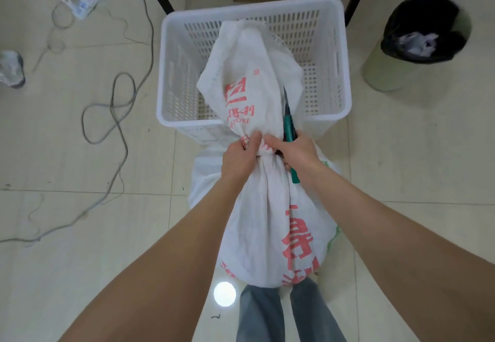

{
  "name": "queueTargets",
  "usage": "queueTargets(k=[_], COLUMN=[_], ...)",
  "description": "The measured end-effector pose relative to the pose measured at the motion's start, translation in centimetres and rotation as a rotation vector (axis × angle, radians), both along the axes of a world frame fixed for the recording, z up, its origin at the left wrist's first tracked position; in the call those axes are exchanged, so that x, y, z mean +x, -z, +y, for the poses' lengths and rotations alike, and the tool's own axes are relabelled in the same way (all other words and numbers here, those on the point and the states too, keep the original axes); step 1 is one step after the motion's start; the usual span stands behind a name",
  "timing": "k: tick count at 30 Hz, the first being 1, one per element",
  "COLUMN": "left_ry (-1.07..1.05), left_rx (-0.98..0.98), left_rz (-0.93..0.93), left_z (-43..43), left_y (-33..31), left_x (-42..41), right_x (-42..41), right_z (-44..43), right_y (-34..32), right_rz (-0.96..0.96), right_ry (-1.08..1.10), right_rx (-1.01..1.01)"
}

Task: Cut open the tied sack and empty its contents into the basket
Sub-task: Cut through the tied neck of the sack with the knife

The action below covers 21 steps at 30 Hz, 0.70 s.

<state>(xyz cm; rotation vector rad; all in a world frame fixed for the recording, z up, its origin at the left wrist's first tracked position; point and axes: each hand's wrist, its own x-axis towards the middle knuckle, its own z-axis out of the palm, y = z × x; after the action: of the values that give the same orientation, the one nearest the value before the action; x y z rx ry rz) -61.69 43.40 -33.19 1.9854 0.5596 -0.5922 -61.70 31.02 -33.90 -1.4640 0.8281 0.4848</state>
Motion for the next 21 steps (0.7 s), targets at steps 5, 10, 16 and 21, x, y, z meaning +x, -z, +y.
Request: queueTargets(k=[5, 10, 16, 21], left_ry=[-0.034, -0.097, -0.164, -0.118], left_rx=[0.067, 0.108, 0.093, 0.161], left_rz=[-0.057, -0.120, -0.022, -0.028], left_z=[-0.2, -0.5, -0.7, -0.7], left_y=[-0.4, -0.5, 1.0, 0.7], left_x=[-0.2, -1.3, -0.7, -1.2], right_x=[0.3, 0.9, 0.3, -0.1], right_z=[0.1, 0.2, -0.3, -0.3], right_y=[0.9, 1.0, 2.0, 1.6], right_rz=[0.086, 0.169, 0.248, 0.242], right_ry=[0.148, 0.168, 0.147, 0.128], right_rx=[0.051, 0.084, 0.134, 0.161])
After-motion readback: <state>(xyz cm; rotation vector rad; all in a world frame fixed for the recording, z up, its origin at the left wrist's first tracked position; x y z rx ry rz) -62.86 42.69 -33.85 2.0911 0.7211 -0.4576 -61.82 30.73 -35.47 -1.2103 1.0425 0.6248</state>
